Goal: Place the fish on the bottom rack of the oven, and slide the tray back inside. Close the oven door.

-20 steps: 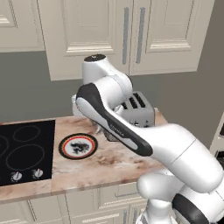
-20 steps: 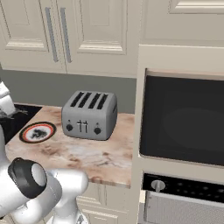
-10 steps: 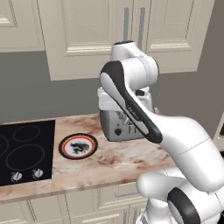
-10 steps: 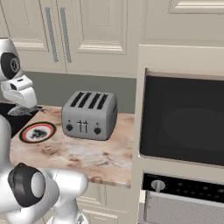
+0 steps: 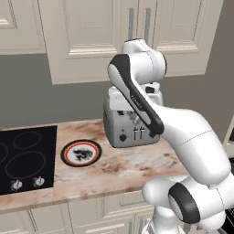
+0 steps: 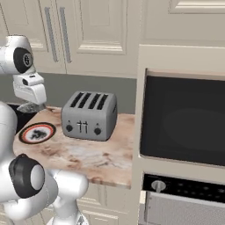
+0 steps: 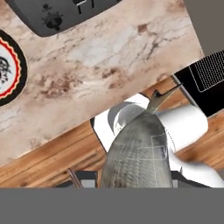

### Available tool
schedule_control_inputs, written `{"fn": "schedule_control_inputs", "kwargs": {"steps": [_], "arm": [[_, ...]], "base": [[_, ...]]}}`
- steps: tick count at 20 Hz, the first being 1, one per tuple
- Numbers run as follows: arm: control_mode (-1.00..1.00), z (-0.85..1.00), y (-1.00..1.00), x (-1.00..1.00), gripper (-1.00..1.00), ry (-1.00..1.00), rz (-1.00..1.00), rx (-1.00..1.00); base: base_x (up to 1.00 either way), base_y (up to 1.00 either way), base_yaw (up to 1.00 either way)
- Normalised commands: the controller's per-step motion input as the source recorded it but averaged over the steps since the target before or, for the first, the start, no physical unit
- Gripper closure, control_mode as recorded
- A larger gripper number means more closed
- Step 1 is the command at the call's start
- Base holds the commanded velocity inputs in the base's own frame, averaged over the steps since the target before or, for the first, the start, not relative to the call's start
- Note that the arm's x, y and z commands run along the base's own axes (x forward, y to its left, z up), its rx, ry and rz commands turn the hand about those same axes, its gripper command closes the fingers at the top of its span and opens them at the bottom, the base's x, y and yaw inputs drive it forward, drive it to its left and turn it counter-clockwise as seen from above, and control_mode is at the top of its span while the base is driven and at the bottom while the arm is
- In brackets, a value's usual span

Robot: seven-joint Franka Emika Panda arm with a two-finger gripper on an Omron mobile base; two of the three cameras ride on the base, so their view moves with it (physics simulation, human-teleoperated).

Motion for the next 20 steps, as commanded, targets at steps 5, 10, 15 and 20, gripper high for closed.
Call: {"fn": "schedule_control_inputs", "kwargs": {"steps": [5, 10, 15, 20], "arm": [[1.00, 0.00, 0.00, 0.00, 1.00, 0.00, 0.00, 0.00], [1.00, 0.00, 0.00, 0.00, 1.00, 0.00, 0.00, 0.00], [1.00, 0.00, 0.00, 0.00, 1.00, 0.00, 0.00, 0.00], [1.00, 0.00, 0.00, 0.00, 1.00, 0.00, 0.00, 0.00]], "base": [[-0.68, 0.00, -0.35], [-0.94, 0.04, -0.71], [-0.70, 0.14, -0.82], [-0.19, 0.40, -0.76]]}}
